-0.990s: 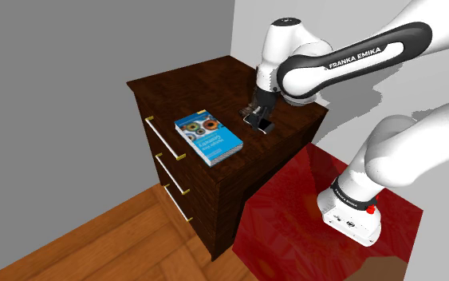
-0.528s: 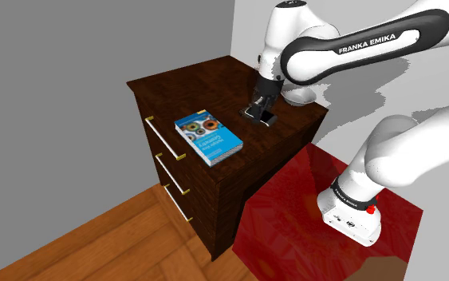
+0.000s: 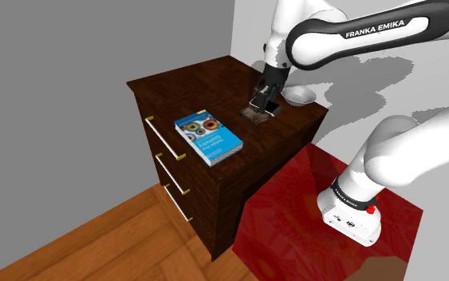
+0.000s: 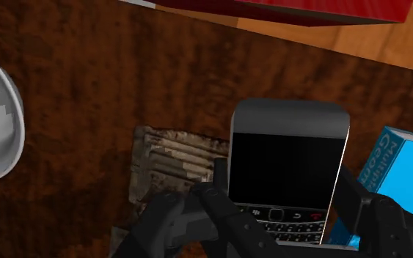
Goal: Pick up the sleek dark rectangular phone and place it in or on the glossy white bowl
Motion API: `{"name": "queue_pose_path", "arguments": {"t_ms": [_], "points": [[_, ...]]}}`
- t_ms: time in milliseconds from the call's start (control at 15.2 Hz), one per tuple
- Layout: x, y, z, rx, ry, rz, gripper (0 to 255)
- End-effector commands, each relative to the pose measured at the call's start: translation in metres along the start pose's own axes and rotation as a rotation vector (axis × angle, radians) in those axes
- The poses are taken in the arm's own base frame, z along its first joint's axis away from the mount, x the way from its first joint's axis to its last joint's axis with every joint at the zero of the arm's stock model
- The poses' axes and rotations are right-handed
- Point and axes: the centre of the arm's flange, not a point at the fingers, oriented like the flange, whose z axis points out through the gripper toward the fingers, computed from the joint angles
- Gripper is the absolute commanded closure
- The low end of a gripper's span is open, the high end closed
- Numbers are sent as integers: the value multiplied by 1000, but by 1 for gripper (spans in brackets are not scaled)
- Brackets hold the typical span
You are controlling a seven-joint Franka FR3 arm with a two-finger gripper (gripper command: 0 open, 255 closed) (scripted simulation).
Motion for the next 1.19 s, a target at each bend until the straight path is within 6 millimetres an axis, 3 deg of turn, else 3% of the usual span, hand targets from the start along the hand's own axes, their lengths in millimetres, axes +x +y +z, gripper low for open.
{"name": "queue_pose_path", "arguments": {"t_ms": [0, 1122], "points": [[-2, 28, -1, 0, 0, -1, 255], [-6, 253, 8, 0, 0, -1, 255]]}}
